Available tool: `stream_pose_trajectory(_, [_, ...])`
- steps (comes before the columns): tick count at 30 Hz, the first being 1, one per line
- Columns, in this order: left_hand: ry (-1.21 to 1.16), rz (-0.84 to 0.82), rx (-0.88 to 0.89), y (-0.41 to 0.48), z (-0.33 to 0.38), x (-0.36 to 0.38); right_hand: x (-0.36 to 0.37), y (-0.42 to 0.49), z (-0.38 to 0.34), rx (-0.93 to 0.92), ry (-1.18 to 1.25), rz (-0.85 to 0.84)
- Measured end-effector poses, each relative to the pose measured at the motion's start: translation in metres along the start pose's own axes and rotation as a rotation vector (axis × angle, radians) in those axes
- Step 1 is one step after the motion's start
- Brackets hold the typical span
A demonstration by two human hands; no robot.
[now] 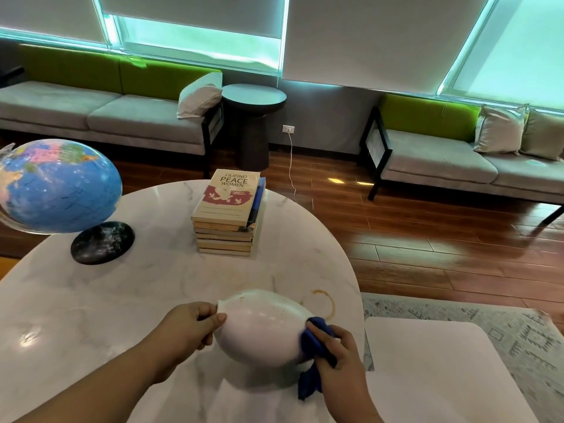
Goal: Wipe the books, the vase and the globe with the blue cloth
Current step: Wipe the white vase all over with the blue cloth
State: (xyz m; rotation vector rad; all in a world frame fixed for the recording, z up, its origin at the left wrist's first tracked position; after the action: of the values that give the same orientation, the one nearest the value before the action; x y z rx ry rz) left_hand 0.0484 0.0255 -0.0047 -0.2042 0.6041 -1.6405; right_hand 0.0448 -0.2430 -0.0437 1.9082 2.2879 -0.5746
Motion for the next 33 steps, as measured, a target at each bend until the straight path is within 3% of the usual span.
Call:
stream_pose_trajectory(3, [-0.024,0.019,0.015,0.001,-0.002,0.000,0.007,-0.003,-0.005,-0.033,-0.032,-0.067])
stream_pose_trajectory(9, [0.023,0.044,0.038,0.000,-0.003,0.003,-0.010,0.008,-0.003,0.092,-0.056,0.040])
stream_pose_trajectory(14, [0.088,0.093,0.062,-0.003,0.003,0.005,0.022,-0.005,-0.039,-0.166,-0.191,-0.105])
stream_pose_trajectory(16, [0.102,0.102,0.059,-0.005,0.005,0.007,0.022,-0.006,-0.042,-0.156,-0.174,-0.137])
stream_pose_trajectory(21, [0.115,0.119,0.059,-0.012,0.010,0.011,0.000,0.002,-0.034,-0.011,-0.146,0.023])
stream_pose_trajectory(27, [0.186,0.170,0.085,-0.014,0.023,0.016,0.031,-0.009,-0.058,-0.225,-0.303,-0.110])
stream_pose_trajectory(33, [0.215,0.172,0.076,-0.017,0.025,0.017,0.003,0.001,-0.048,-0.047,-0.204,-0.004])
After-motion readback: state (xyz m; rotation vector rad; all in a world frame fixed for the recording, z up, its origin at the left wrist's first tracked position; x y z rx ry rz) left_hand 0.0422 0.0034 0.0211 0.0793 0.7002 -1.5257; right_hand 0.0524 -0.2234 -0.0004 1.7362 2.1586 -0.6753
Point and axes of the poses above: each hand's wrist, its own y-axis towards the middle knuckle, its own x-axis out of the palm, z = x × y, the point moved 5 cm from there along y, towards the middle knuckle, and after that the axes turned 9 degrees about -z, right-handed, at the moved point
